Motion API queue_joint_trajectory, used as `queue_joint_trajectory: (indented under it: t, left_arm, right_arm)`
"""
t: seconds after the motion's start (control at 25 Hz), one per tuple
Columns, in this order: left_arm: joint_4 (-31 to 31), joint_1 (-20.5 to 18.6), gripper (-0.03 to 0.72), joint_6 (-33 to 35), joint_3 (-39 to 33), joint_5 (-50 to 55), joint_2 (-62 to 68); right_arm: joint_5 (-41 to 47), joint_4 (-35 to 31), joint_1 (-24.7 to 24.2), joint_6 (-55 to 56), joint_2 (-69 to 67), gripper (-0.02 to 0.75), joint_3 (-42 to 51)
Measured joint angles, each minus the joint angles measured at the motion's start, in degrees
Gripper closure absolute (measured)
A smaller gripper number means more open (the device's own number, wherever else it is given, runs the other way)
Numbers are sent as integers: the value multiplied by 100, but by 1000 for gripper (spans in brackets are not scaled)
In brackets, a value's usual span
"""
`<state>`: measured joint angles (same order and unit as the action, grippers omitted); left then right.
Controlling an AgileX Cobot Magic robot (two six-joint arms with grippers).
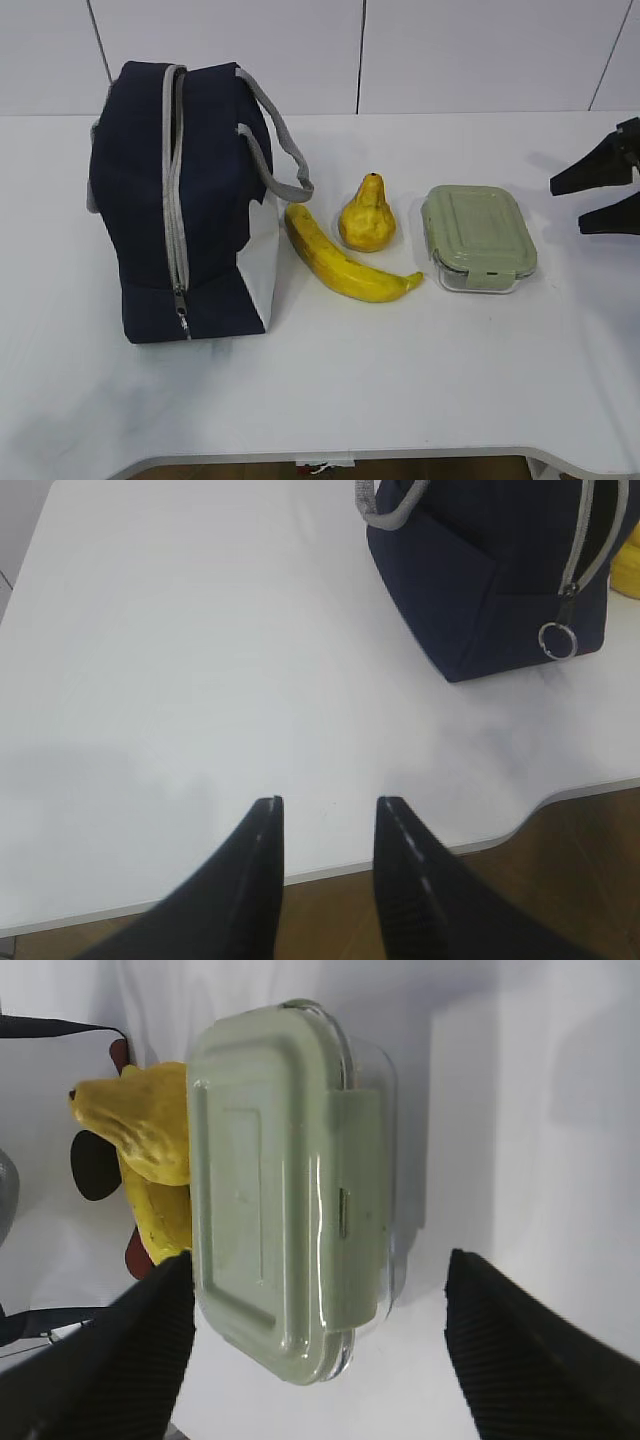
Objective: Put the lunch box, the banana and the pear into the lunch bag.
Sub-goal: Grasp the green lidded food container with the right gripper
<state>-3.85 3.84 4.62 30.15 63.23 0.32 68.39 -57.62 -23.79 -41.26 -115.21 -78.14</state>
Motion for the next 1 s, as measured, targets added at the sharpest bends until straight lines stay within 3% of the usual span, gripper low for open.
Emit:
queue_joint_trajectory:
  t: [1.0]
  left_arm:
    - [5,0,454,0,0,0,0]
  right_arm:
    - [0,-65,573,-345,-597,158,-487]
